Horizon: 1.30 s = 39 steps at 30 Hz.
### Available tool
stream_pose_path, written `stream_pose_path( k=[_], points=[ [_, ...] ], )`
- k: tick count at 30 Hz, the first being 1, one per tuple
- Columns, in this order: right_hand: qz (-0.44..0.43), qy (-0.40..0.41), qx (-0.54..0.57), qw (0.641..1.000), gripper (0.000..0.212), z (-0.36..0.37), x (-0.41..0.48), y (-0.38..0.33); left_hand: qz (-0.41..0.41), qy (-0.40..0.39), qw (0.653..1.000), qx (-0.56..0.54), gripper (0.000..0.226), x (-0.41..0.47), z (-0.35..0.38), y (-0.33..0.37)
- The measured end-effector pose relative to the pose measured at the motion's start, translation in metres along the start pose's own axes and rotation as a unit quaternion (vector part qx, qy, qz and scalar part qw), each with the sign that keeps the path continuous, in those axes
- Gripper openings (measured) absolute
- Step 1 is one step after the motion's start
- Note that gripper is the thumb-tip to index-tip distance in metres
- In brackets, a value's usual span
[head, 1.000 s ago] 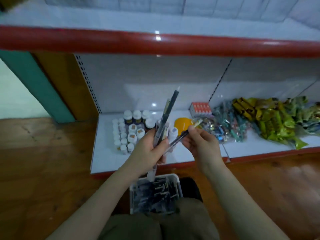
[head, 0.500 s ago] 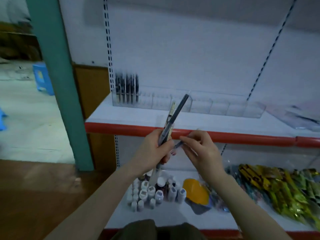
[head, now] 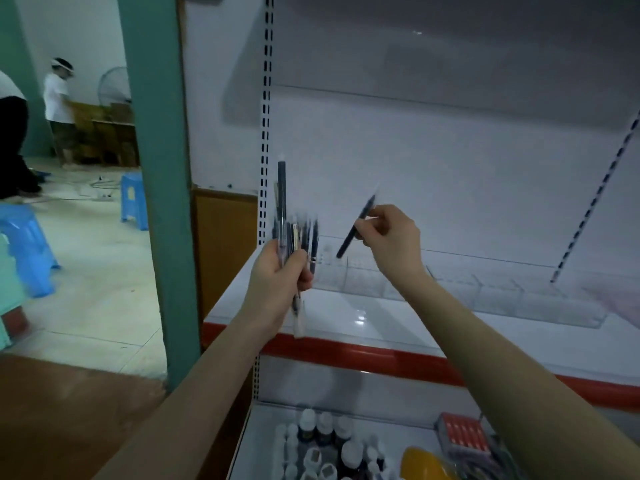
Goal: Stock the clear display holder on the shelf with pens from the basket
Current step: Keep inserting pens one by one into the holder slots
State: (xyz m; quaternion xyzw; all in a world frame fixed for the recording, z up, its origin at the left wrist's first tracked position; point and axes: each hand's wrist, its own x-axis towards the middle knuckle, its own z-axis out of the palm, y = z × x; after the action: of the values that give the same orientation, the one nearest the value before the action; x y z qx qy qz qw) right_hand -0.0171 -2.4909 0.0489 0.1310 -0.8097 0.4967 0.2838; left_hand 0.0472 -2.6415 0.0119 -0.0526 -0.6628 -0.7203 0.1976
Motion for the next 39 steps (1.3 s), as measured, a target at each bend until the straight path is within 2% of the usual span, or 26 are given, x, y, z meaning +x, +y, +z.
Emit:
stream_pose_path(
  k=[10,16,21,28,39],
  points=[
    [0.021,-0.059,-0.035,0.997,0.019,0.059,0.049,0.012,0.002,-0.012,1.0,0.001,0.009,0.035,-0.006,-0.018],
    [0.008,-0.08,-0.052,0.995,0.018,0.065,0.049,0.014,0.008,-0.013,1.0,0.015,0.005,0.042,-0.009,-0.023],
    [-0.02,-0.094,-0.113,0.989,0.019,0.068,0.049,0.015,0.009,-0.009,1.0,0.02,0.007,0.043,-0.009,-0.023],
    [0.034,-0.124,-0.117,0.985,0.02,0.077,0.04,0.029,0.027,-0.009,1.0,0.008,0.008,0.041,-0.011,-0.02],
    [0.017,-0.143,-0.166,0.976,0.02,0.08,0.033,0.031,0.056,-0.005,0.998,0.02,0.011,0.041,-0.012,-0.019]
  ],
)
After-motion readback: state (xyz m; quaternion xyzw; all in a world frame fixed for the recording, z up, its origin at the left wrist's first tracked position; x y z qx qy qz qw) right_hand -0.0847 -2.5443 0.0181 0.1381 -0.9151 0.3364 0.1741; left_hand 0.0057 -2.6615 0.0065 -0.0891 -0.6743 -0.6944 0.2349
